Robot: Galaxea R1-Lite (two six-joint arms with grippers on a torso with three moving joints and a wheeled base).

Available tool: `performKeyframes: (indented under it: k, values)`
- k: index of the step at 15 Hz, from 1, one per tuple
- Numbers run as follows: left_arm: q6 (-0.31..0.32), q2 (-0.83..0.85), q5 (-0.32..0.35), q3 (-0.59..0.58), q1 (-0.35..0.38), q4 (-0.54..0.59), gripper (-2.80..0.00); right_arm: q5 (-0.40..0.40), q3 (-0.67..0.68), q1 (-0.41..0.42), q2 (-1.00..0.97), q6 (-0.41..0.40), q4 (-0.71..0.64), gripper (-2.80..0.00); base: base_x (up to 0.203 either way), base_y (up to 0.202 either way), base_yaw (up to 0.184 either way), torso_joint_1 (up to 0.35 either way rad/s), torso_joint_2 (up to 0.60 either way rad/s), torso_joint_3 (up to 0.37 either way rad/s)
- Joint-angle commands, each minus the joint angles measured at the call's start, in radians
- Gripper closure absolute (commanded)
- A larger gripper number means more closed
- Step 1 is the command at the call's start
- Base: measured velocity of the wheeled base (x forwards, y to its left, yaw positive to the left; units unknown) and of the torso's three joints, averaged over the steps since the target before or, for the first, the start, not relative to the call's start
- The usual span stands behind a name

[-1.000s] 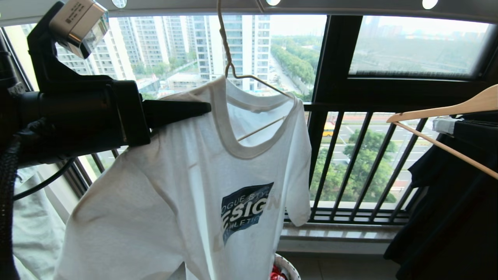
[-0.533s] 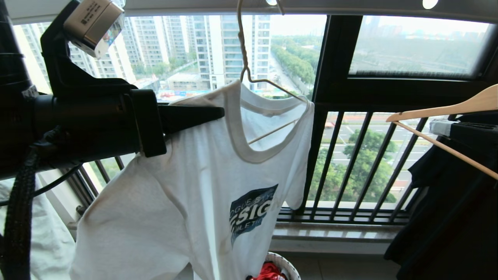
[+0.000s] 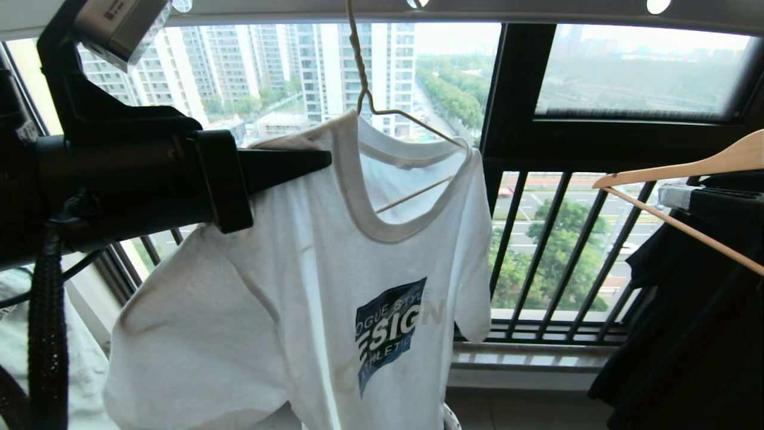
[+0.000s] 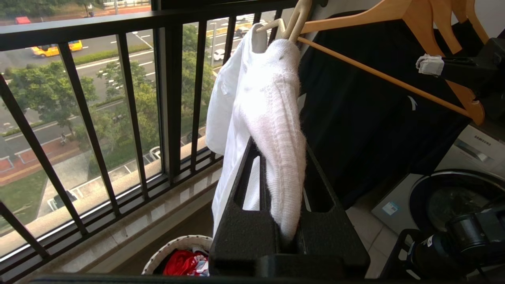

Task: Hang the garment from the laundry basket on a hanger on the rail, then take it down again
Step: Hang the clothes rack on the clothesline

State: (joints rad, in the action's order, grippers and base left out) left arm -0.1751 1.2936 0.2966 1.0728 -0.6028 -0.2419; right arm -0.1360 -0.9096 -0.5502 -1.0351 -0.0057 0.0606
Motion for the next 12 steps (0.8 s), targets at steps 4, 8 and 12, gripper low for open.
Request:
performKeyframes:
  k: [4,8,12]
  values:
    - [0.018,0.027,-0.034,0.016,0.000,-0.079,0.00,-0.001,0.001,0.000,0.000,0.000,0.001,0.00,0.000,0.000,0.000,0.000,0.00,0.000]
    - [0.072,0.025,-0.069,-0.012,0.000,-0.080,0.00,0.001,0.000,0.000,-0.002,0.000,0.001,0.00,0.000,0.000,0.000,0.000,0.00,0.000]
    - [0.088,0.044,-0.071,-0.014,-0.015,-0.080,0.00,0.003,0.000,0.000,0.000,0.000,0.001,0.00,0.000,0.000,0.000,0.000,0.00,0.000]
